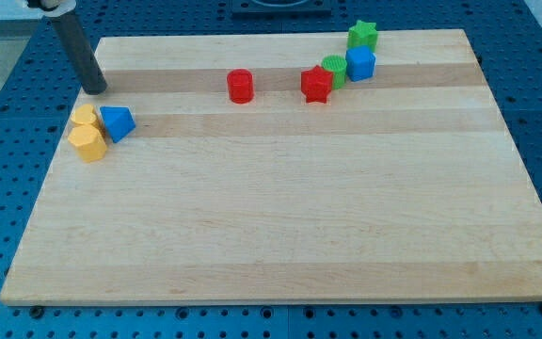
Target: Push the yellow heart to the top of the blue triangle
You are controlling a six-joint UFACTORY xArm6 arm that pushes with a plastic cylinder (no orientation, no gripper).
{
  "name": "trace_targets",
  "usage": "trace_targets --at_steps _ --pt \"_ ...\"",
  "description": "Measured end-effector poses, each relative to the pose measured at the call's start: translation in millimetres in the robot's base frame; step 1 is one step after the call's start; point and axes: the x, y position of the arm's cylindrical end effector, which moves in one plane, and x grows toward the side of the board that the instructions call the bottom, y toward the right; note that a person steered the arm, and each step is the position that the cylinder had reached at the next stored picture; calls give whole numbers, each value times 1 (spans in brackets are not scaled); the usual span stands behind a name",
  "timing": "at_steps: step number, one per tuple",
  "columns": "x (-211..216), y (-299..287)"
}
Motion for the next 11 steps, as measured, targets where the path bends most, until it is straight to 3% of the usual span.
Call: trace_targets --at_steps 2,4,8,10,11 --pt "23 -29" --pt "100 -9" --pt "104 6" --pt "44 8" --pt "54 7"
